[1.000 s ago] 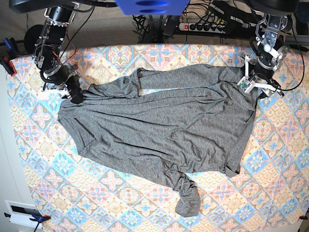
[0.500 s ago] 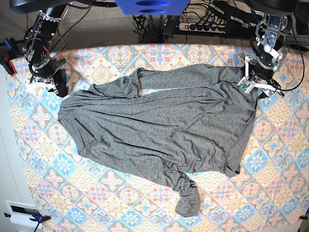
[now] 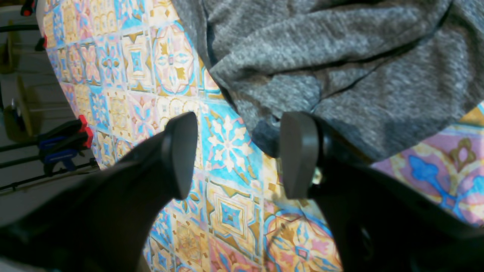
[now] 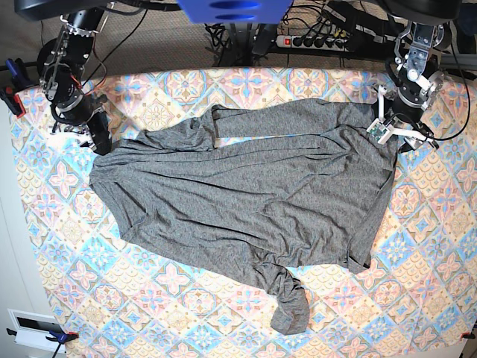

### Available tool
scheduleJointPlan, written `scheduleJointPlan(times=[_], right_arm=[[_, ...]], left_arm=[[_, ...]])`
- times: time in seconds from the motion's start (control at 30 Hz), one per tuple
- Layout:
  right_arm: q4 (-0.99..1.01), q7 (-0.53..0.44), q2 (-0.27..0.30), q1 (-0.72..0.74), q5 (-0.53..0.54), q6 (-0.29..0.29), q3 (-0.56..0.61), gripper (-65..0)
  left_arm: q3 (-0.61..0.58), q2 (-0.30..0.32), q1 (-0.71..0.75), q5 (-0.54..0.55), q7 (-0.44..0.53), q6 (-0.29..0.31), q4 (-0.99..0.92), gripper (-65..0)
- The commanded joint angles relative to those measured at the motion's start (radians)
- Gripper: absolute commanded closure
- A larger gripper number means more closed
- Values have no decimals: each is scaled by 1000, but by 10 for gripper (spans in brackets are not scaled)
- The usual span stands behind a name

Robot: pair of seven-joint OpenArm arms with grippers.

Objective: Layout the t-shirt on the table in an organized manner, then fold the t-shirt properly

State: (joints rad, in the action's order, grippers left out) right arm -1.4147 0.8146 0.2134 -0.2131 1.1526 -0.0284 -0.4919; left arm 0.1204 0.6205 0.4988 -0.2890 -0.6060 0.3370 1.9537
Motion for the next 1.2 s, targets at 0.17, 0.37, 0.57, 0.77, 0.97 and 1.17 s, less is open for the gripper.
scheduleJointPlan(times=[0.17,0.37,0.57,0.77,0.97,1.17], right_arm=[[30,30,4,4,-10,-6,52,-205],[76,30,4,102,-9,-3,111,-157],[70,38,4,108,-9,-3,128,-12],[70,39,4,106,-9,-3,128,0],[70,39,4,105,-9,-3,128,0],[68,39,4,105,-9,-3,128,0]], left_arm=[[8,14,-4,-2,14,-16,14,-343],[5,-27,-33,-2,16,-13,-7,-343],[5,-17,-44,0,16,-11,-26,-343],[-32,78,-36,-2,7,-9,-27,-344],[-104,157,-36,-6,-5,-8,-27,-344],[-206,164,-67,-9,-51,-8,-56,-345]])
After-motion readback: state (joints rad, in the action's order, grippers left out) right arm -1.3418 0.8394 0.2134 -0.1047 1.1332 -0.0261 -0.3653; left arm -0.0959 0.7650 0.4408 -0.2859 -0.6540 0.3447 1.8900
